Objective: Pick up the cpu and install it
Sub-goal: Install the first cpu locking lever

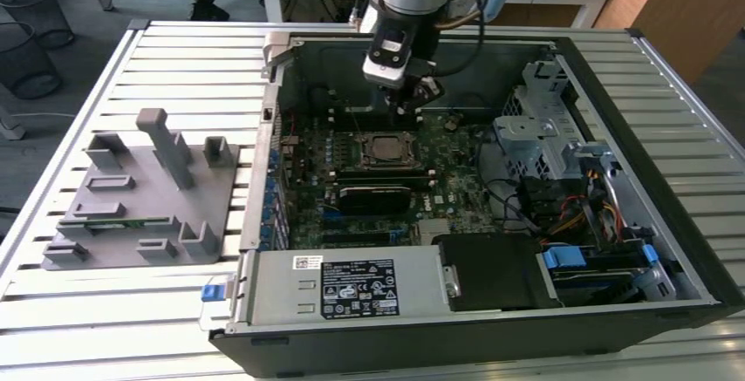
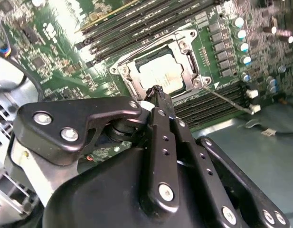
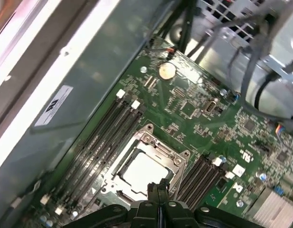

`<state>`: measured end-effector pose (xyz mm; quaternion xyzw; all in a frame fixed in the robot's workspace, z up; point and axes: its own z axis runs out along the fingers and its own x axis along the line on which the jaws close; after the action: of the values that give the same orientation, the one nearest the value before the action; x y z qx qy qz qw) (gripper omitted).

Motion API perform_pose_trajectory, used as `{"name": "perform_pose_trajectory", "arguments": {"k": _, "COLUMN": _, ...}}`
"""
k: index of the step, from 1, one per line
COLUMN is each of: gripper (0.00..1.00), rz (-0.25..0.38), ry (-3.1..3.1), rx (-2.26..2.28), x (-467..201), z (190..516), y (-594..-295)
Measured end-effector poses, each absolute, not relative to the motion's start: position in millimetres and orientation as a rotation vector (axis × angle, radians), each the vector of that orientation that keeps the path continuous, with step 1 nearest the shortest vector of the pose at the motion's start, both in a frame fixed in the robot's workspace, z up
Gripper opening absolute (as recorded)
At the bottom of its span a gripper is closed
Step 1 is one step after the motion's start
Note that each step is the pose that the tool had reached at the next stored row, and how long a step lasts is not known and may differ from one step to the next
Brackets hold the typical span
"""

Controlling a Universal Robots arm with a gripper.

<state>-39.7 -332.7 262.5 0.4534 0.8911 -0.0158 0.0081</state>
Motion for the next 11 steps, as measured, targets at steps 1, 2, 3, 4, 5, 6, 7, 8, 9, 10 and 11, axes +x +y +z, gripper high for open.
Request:
{"name": "perform_pose_trajectory", "arguments": {"k": 1, "gripper": 0.11, "rz": -0.049, "ry": 2.798, "rx": 1.392, "x": -39.7, "z": 262.4, "y": -332.7}}
{"name": "perform_pose_trajectory", "arguments": {"k": 2, "gripper": 0.11, "rz": -0.049, "ry": 2.810, "rx": 1.367, "x": -39.7, "z": 262.4, "y": -332.7}}
{"name": "perform_pose_trajectory", "arguments": {"k": 3, "gripper": 0.11, "rz": -0.049, "ry": 2.822, "rx": 1.341, "x": -39.7, "z": 262.3, "y": -332.7}}
{"name": "perform_pose_trajectory", "arguments": {"k": 4, "gripper": 0.11, "rz": -0.048, "ry": 2.833, "rx": 1.316, "x": -39.7, "z": 262.2, "y": -332.7}}
{"name": "perform_pose_trajectory", "arguments": {"k": 5, "gripper": 0.11, "rz": -0.048, "ry": 2.845, "rx": 1.290, "x": -39.7, "z": 262.2, "y": -332.7}}
{"name": "perform_pose_trajectory", "arguments": {"k": 6, "gripper": 0.11, "rz": -0.048, "ry": 2.856, "rx": 1.264, "x": -39.7, "z": 262.1, "y": -332.7}}
{"name": "perform_pose_trajectory", "arguments": {"k": 7, "gripper": 0.11, "rz": -0.047, "ry": 2.868, "rx": 1.236, "x": -39.7, "z": 262.0, "y": -332.7}}
{"name": "perform_pose_trajectory", "arguments": {"k": 8, "gripper": 0.11, "rz": -0.047, "ry": 2.879, "rx": 1.210, "x": -39.7, "z": 261.9, "y": -332.7}}
{"name": "perform_pose_trajectory", "arguments": {"k": 9, "gripper": 0.11, "rz": -0.047, "ry": 2.889, "rx": 1.184, "x": -39.7, "z": 261.8, "y": -332.7}}
{"name": "perform_pose_trajectory", "arguments": {"k": 10, "gripper": 0.11, "rz": -0.047, "ry": 2.900, "rx": 1.158, "x": -39.7, "z": 261.7, "y": -332.7}}
{"name": "perform_pose_trajectory", "arguments": {"k": 11, "gripper": 0.11, "rz": -0.047, "ry": 2.910, "rx": 1.132, "x": -39.7, "z": 261.6, "y": -332.8}}
